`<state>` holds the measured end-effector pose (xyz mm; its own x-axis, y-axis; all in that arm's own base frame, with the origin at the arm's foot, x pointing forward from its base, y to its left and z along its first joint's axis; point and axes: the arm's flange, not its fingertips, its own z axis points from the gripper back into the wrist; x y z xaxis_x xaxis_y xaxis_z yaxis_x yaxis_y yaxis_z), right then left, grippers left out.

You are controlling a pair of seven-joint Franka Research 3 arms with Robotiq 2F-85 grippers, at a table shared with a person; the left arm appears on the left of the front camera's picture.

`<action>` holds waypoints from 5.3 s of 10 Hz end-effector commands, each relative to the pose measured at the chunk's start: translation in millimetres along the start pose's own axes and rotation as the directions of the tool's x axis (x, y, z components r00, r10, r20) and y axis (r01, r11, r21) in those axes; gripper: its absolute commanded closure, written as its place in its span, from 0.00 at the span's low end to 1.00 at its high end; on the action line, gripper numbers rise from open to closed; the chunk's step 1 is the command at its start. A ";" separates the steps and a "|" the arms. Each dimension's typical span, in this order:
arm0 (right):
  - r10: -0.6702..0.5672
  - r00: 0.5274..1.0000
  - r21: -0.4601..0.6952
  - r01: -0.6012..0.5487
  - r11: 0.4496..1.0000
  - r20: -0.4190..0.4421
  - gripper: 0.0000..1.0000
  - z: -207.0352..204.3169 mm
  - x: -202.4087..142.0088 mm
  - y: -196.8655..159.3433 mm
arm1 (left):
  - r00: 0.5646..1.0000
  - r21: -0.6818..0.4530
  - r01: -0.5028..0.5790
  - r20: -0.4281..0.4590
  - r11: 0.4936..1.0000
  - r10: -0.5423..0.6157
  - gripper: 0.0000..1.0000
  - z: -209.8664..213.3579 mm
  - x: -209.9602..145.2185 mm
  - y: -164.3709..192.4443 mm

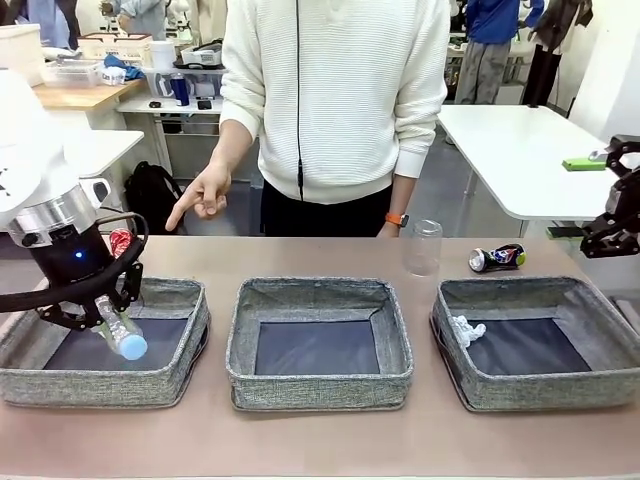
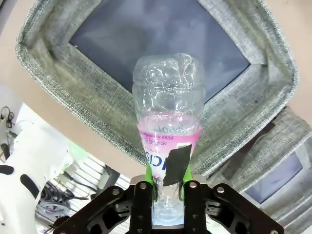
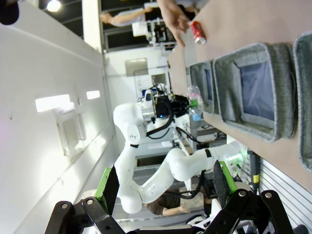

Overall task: Sort the waste into the appropriate baskets.
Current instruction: Place the picked waste into the Fabric basket indicated by the person, then pick up the waste item pointed out by the person.

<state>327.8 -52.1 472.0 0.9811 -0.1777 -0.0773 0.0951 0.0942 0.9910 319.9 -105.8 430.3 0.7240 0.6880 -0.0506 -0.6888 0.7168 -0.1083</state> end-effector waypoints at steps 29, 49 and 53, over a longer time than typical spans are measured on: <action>-0.019 1.000 -0.002 0.019 1.000 -0.005 0.00 1.8 -1.8 4.4 | 0.812 -0.977 0.154 0.208 -0.145 -0.545 0.00 54.8 67.9 17.6; -0.019 1.000 -0.002 0.019 1.000 -0.005 0.00 1.8 -1.8 4.4 | 0.812 -0.977 0.154 0.208 -0.145 -0.545 0.00 54.8 67.9 17.6; 0.425 0.905 -0.298 -0.399 0.867 0.028 0.00 -7.9 12.3 14.4 | 0.812 -0.977 0.154 0.208 -0.145 -0.545 0.00 54.8 67.9 17.6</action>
<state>332.7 -48.4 479.9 0.9851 -0.1287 0.1138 -0.0802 0.2415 0.9671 359.0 -38.0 477.0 0.9543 0.1758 0.2415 0.2603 -0.0927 -0.9611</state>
